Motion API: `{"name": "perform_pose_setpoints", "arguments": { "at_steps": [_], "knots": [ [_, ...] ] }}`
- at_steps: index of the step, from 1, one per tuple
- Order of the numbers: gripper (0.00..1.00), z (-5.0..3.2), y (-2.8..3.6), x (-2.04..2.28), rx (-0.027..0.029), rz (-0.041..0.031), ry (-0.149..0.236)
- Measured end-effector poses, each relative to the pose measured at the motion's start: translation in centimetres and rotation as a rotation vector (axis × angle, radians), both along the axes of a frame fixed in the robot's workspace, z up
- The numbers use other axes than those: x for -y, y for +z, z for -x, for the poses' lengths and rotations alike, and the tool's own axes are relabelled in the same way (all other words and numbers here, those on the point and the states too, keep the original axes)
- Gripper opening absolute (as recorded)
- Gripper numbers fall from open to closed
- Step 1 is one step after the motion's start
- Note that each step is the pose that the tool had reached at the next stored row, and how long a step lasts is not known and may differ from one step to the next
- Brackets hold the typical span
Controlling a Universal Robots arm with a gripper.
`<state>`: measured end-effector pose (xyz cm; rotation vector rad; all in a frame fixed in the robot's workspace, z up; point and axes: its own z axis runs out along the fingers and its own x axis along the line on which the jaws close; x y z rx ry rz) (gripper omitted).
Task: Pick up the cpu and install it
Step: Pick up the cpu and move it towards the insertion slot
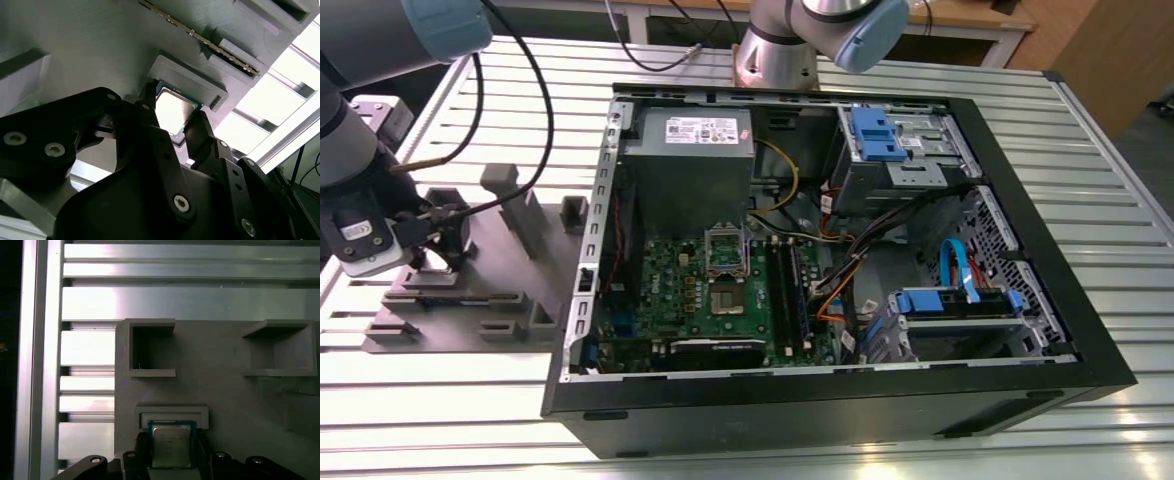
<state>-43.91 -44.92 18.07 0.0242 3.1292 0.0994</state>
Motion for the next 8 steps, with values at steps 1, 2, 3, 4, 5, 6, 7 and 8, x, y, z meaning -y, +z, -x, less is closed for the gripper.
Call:
{"name": "perform_pose_setpoints", "arguments": {
  "at_steps": [1,2,3,4,5,6,7,8],
  "knots": [
    [0.47,0.0,-0.02,0.0,0.0003,-0.0002,0.0],
    [0.47,-0.01,-0.05,-0.01,0.0007,-0.0005,0.0],
    [0.47,-0.01,-0.05,-0.01,0.0008,-0.0005,0.0],
    [0.47,-0.01,-0.05,-0.01,0.0008,-0.0006,0.0],
    [0.47,-0.01,-0.05,-0.01,0.0009,-0.0006,0.0],
    [0.47,-0.01,-0.05,-0.01,0.0008,-0.0006,0.0],
    [0.48,-0.04,-0.16,-0.04,0.0032,-0.0022,0.0],
    [0.48,-0.03,-0.18,-0.03,0.0027,-0.0019,0.0]
  ]
}}
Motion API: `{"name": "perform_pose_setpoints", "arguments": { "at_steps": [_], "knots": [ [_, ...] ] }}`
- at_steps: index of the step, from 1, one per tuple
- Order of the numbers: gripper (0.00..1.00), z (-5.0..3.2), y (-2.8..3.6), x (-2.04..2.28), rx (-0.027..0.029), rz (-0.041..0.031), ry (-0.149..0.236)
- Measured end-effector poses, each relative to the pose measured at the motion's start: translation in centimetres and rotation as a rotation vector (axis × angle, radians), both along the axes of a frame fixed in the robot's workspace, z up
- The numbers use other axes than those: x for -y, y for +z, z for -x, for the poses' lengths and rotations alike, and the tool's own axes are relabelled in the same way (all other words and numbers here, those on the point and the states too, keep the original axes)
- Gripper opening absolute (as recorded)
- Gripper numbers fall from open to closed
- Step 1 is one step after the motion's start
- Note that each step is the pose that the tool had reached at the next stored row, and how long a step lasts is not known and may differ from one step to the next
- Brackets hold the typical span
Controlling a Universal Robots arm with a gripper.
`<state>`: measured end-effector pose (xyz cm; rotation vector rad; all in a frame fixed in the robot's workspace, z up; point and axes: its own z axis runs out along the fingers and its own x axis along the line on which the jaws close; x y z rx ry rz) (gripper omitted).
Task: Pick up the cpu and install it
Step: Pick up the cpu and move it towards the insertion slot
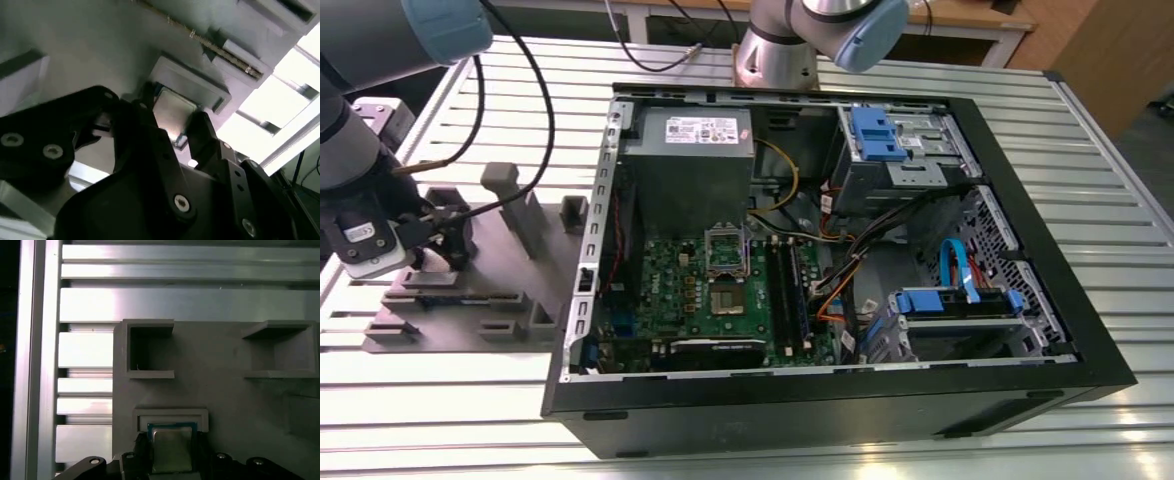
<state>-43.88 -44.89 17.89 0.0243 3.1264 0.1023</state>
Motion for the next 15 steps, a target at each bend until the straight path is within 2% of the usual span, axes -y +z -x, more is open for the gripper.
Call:
{"name": "perform_pose_setpoints", "arguments": {
  "at_steps": [1,2,9,12,15],
  "knots": [
    [0.48,0.0,0.02,0.0,-0.0002,0.0002,0.0],
    [0.54,0.02,0.11,0.02,-0.0018,0.0012,0.0],
    [0.54,0.02,0.1,0.02,-0.0018,0.0013,0.0],
    [0.54,0.02,0.07,0.01,-0.0017,-0.0062,0.0],
    [0.54,0.02,0.06,0.01,-0.0016,-0.0068,0.0]
  ]
}}
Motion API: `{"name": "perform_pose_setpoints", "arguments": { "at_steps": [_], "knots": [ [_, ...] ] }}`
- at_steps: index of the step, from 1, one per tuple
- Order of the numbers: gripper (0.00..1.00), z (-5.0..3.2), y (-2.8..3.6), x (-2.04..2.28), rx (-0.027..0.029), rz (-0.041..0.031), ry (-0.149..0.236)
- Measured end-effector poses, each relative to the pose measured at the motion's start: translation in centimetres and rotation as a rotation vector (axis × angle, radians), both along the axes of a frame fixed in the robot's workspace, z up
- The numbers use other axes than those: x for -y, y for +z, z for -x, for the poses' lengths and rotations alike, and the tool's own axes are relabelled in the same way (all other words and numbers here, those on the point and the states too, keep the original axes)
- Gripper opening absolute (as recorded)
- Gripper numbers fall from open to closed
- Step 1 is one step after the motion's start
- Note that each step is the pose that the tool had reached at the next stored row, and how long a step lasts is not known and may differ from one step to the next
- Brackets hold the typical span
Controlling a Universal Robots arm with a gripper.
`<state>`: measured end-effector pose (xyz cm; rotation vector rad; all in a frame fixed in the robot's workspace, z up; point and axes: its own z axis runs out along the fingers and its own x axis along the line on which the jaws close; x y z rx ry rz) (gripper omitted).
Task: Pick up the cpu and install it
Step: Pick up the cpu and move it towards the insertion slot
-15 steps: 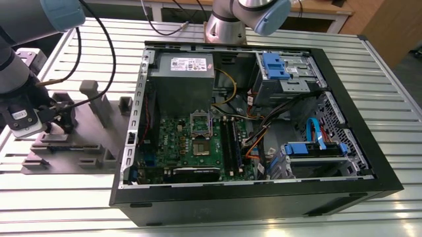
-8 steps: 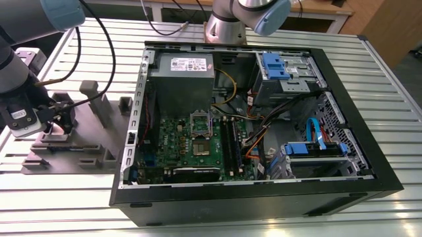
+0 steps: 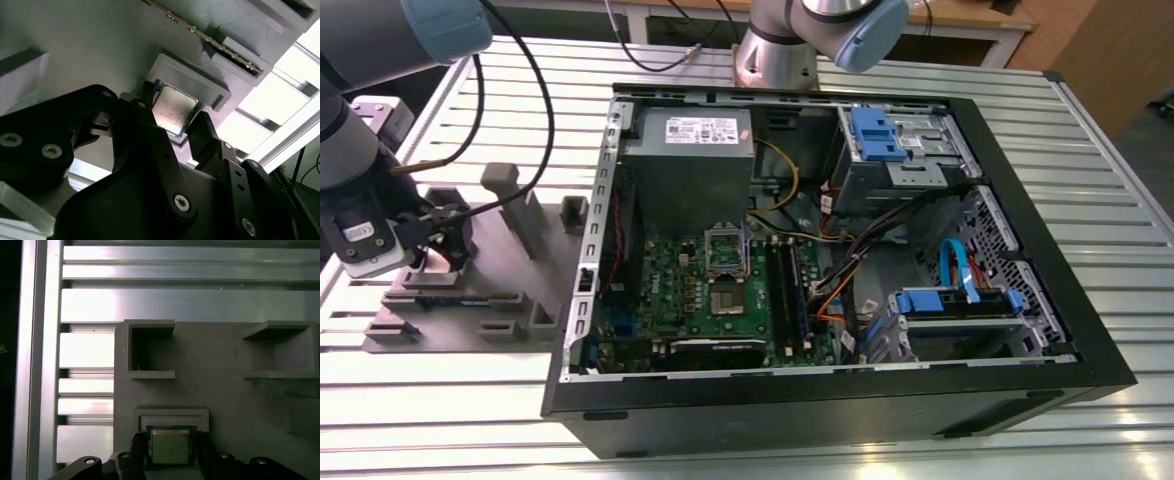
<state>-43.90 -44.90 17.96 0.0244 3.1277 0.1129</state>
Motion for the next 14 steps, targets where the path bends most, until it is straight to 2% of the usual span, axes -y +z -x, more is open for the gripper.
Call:
{"name": "perform_pose_setpoints", "arguments": {
  "at_steps": [5,6,14],
  "knots": [
    [0.53,0.0,0.0,0.01,-0.0002,0.0001,0.0],
    [0.47,0.0,0.0,0.01,-0.0002,0.0001,0.0],
    [0.47,0.0,0.05,0.0,0.0003,-0.0003,0.0]
  ]
}}
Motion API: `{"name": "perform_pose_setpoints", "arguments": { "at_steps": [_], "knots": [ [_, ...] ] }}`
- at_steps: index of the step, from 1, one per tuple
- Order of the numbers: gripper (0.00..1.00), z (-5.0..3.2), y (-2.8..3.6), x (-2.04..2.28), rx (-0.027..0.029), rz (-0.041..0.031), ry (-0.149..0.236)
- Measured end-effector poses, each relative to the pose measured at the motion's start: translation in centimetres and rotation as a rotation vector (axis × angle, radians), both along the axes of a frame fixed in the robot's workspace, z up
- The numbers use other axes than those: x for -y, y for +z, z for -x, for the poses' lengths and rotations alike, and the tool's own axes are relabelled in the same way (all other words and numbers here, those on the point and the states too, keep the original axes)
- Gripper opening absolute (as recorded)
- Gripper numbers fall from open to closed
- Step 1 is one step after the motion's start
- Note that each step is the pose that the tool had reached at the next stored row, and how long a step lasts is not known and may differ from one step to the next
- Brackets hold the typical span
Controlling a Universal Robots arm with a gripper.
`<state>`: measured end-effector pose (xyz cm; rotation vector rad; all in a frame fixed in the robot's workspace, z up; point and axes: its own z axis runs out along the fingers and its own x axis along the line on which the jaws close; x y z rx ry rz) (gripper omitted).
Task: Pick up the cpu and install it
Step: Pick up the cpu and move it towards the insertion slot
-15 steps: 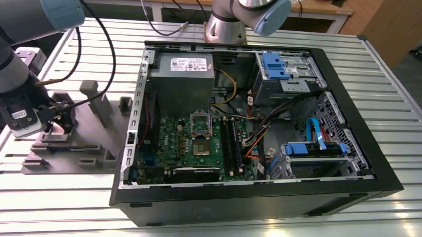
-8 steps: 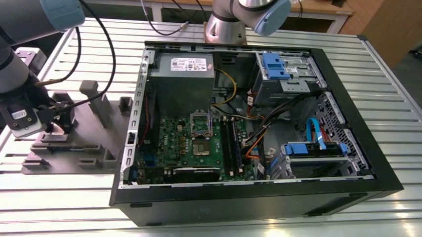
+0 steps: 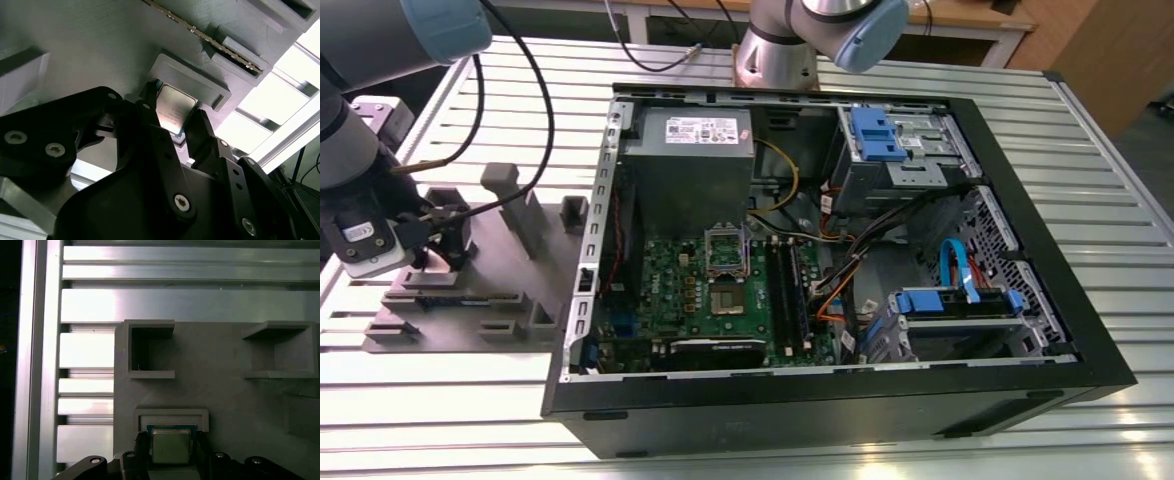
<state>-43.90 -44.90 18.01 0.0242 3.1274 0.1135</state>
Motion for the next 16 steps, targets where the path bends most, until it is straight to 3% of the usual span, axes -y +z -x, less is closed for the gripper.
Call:
{"name": "perform_pose_setpoints", "arguments": {
  "at_steps": [16],
  "knots": [
    [0.47,-0.15,1.17,0.0,-0.0007,0.0011,0.0]
  ]
}}
